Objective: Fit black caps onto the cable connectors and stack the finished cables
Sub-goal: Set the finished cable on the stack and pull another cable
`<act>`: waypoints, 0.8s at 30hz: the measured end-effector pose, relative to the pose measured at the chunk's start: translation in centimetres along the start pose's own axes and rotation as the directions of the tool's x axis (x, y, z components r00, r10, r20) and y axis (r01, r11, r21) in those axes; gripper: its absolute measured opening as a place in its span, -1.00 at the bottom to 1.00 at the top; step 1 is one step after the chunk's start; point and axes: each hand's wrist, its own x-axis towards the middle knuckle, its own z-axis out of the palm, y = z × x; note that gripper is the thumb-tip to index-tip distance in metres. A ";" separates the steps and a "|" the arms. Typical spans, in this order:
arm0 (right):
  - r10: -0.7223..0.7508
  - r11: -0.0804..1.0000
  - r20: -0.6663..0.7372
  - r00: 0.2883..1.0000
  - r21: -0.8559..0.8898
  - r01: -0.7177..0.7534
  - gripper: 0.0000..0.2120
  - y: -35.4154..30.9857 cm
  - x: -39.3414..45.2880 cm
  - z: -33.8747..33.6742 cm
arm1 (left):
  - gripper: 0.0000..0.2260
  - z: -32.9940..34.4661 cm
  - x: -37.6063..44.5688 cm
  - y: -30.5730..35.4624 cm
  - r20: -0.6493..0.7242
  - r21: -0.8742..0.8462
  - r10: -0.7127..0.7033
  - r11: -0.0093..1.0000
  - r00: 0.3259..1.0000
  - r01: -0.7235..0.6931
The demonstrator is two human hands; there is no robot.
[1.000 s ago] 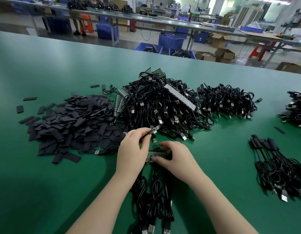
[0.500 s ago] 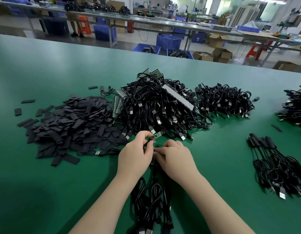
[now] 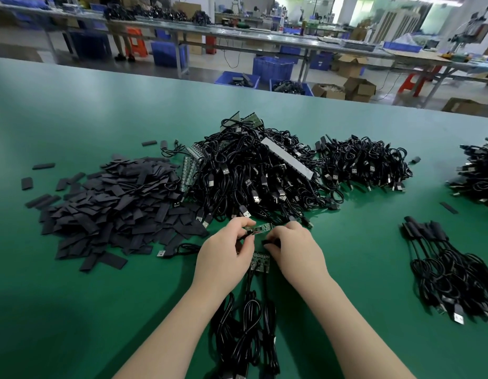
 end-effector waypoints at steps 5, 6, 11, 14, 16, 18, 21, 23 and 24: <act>0.033 0.991 0.073 0.997 0.125 -0.042 -0.82 0.5 -0.1 -0.7 | -0.77 -0.1 -0.1 0.1 0.014 -0.015 0.005 1.000 1.000 -0.005; 0.039 0.988 0.059 0.997 0.148 -0.048 -0.82 0.7 -0.3 -0.8 | -0.76 -0.1 -0.1 0.2 0.018 -0.010 0.015 1.000 1.000 -0.015; 0.082 0.946 -0.174 0.981 0.322 -0.022 -0.80 1.6 -2.1 -0.5 | -0.68 -0.8 -0.2 0.4 0.152 0.036 0.142 0.988 0.978 -0.149; 0.074 0.897 -0.278 0.958 0.438 0.057 -0.89 2.0 -3.2 -0.1 | -0.58 -1.3 0.1 0.0 0.288 0.041 0.148 0.985 0.946 -0.166; 0.090 0.869 -0.314 0.945 0.488 0.080 -0.91 2.2 -3.6 0.0 | -0.54 -1.5 0.4 -0.2 0.344 0.075 0.135 0.983 0.929 -0.170; 0.149 0.814 -0.317 0.937 0.577 0.066 -0.90 2.3 -3.7 0.1 | -0.53 -1.4 0.5 -0.3 0.353 0.126 0.122 0.976 0.928 -0.176; 0.260 0.671 -0.262 0.929 0.741 0.021 -0.85 2.2 -3.7 0.2 | -0.60 -1.0 0.5 -0.2 0.319 0.181 0.127 0.965 0.939 -0.191; 0.316 0.590 -0.237 0.919 0.807 0.005 -0.86 2.2 -3.7 0.1 | -0.66 -0.9 0.7 -0.2 0.276 0.235 0.138 0.950 0.951 -0.206; 0.337 0.557 -0.229 0.913 0.830 0.002 -0.87 2.2 -3.7 0.1 | -0.68 -0.9 0.8 -0.2 0.255 0.256 0.137 0.945 0.957 -0.204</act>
